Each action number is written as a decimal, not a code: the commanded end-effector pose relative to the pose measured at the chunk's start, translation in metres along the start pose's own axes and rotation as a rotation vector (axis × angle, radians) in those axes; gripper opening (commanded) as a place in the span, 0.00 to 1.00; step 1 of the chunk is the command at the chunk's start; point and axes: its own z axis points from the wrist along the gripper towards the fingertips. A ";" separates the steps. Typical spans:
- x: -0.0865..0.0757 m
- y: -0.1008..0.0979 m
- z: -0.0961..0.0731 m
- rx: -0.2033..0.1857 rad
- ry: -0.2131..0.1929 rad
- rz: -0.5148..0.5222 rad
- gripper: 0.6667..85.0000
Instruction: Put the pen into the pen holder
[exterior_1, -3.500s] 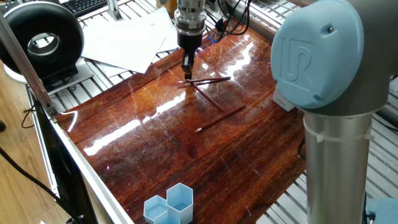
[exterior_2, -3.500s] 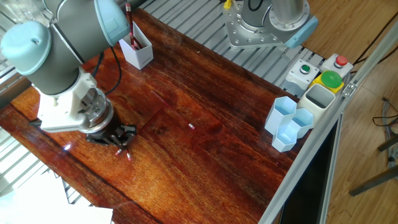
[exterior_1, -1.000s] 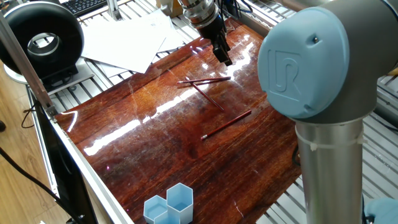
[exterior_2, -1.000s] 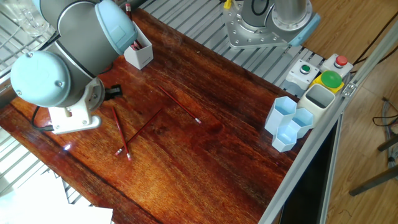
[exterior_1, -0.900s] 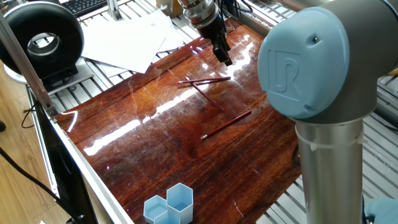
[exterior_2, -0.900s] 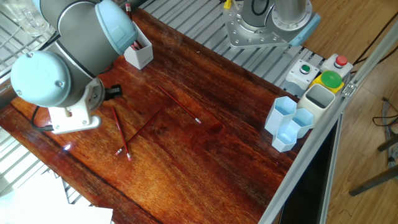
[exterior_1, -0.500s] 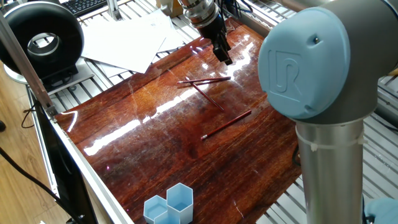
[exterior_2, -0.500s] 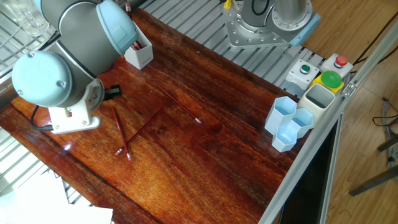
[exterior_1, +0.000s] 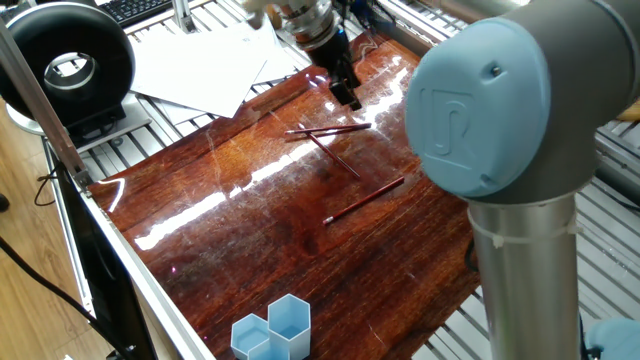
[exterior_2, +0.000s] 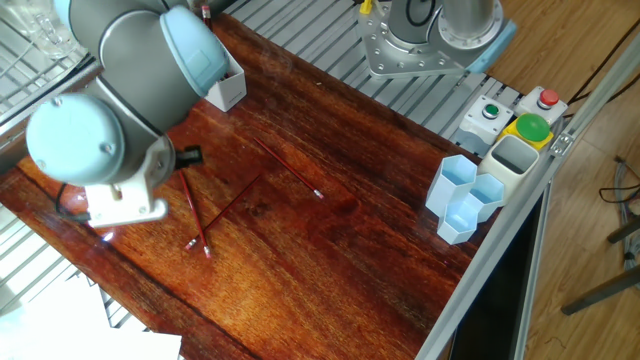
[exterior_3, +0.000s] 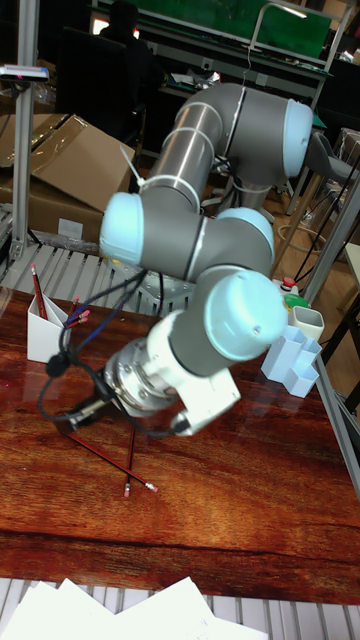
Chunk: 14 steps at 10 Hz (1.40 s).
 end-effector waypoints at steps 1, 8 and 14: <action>-0.043 0.019 -0.011 -0.022 -0.021 0.047 0.69; -0.085 0.014 -0.006 0.031 -0.027 0.065 0.56; -0.088 0.018 0.006 0.035 -0.027 0.066 0.49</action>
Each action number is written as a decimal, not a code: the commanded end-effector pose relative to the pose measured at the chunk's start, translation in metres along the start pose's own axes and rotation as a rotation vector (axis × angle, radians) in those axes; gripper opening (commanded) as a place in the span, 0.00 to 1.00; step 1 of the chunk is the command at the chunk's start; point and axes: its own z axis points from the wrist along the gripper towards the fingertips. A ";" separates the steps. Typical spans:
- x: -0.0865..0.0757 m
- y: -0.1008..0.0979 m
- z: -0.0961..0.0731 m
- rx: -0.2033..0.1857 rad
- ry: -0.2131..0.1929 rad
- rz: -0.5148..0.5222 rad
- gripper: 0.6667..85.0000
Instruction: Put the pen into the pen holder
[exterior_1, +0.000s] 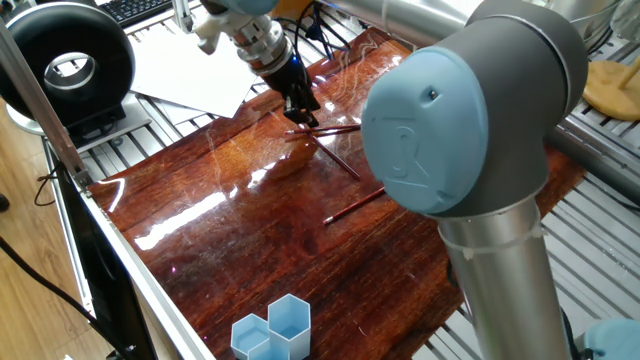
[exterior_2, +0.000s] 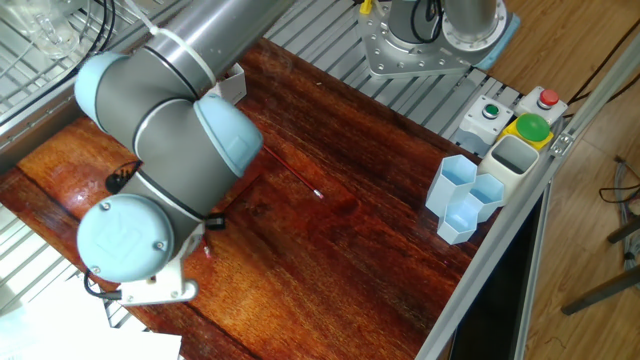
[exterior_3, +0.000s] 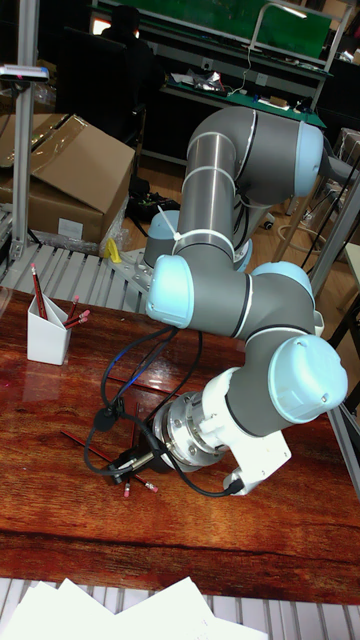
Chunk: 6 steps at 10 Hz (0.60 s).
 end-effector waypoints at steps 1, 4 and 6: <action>0.003 0.007 0.006 -0.007 0.015 0.003 0.49; 0.013 0.018 0.012 0.000 0.035 -0.010 0.48; 0.016 0.021 0.014 0.013 0.039 -0.033 0.48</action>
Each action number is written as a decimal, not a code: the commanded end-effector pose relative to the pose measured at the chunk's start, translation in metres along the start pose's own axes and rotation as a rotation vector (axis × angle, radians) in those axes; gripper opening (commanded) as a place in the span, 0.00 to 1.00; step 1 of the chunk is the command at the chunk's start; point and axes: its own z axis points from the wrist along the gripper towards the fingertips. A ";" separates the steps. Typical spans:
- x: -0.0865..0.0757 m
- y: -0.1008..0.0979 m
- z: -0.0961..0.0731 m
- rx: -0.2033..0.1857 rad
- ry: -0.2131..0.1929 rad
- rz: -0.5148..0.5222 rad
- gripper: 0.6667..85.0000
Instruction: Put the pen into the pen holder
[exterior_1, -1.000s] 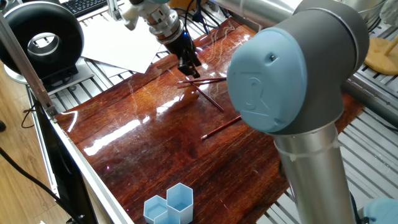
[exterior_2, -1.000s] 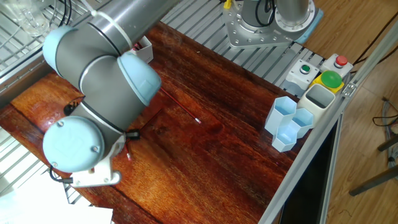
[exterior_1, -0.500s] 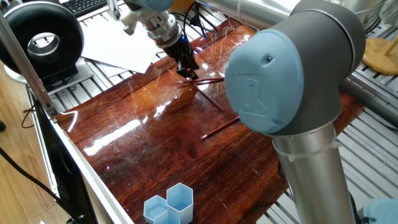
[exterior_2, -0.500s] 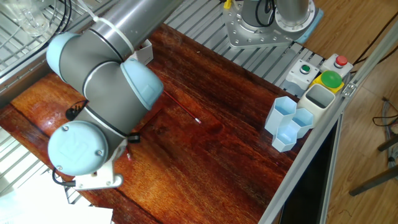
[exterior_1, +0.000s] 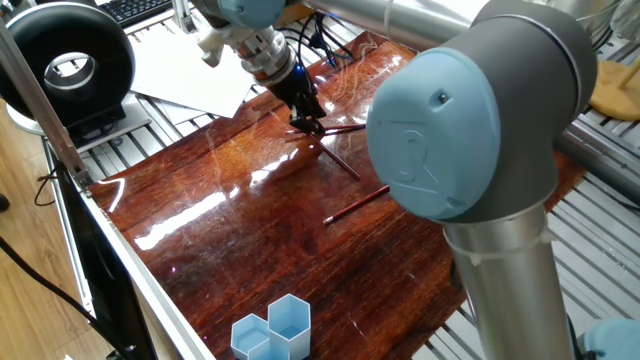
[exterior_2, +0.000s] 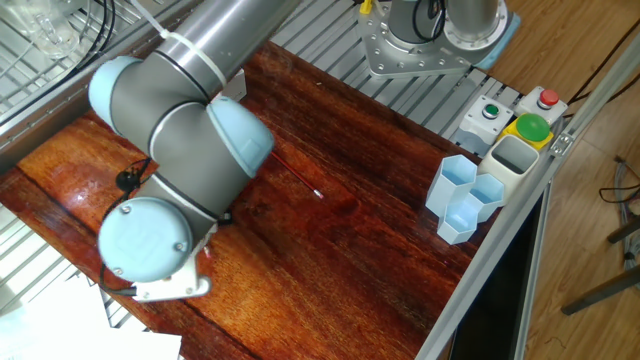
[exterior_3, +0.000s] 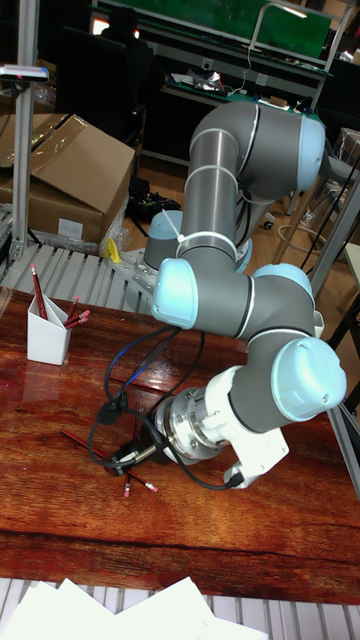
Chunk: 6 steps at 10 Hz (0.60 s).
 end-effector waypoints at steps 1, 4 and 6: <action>0.004 0.006 0.004 0.011 0.004 -0.029 0.48; 0.004 0.001 0.007 0.042 0.002 -0.061 0.48; 0.003 0.003 0.007 0.041 -0.002 -0.062 0.48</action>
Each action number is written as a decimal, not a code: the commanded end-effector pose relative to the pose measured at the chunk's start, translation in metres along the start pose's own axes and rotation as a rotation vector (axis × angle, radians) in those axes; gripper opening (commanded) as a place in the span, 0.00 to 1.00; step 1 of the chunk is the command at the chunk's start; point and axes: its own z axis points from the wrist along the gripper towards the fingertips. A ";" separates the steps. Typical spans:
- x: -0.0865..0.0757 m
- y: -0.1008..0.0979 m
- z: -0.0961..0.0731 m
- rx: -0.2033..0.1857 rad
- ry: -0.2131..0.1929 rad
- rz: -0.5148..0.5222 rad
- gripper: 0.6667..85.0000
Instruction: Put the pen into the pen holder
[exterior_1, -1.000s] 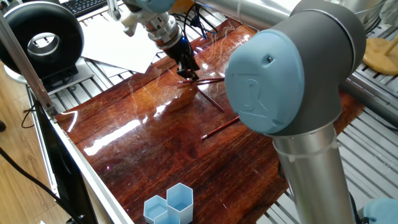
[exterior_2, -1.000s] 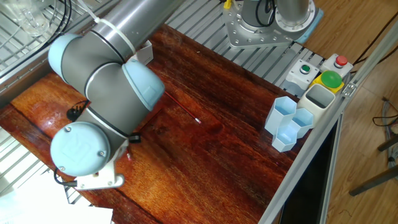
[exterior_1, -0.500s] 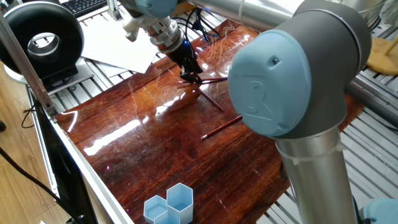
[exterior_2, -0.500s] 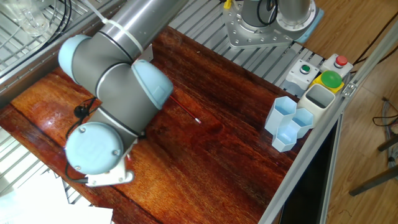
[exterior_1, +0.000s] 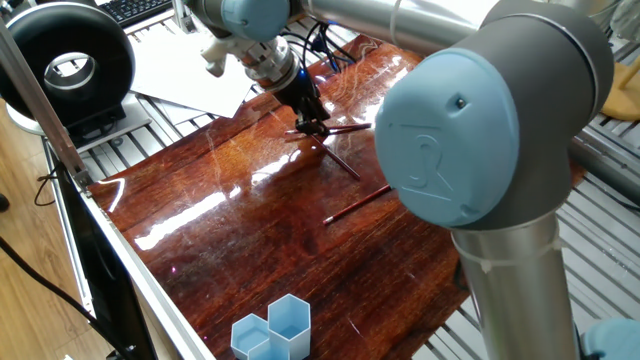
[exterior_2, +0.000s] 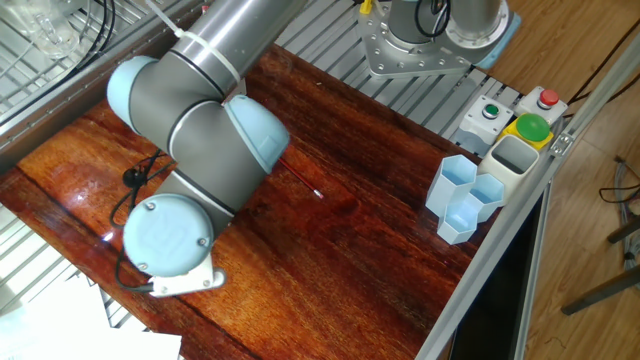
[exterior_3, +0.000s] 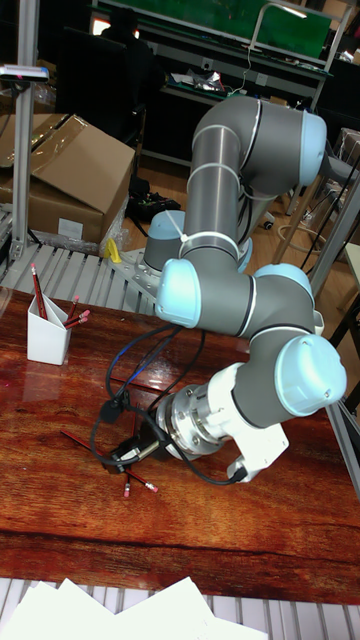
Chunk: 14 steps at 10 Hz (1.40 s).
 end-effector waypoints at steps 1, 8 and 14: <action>-0.002 0.003 0.002 -0.001 -0.010 -0.010 0.48; -0.006 0.009 0.007 -0.005 -0.013 0.006 0.45; -0.011 0.009 0.006 0.014 -0.035 0.083 0.03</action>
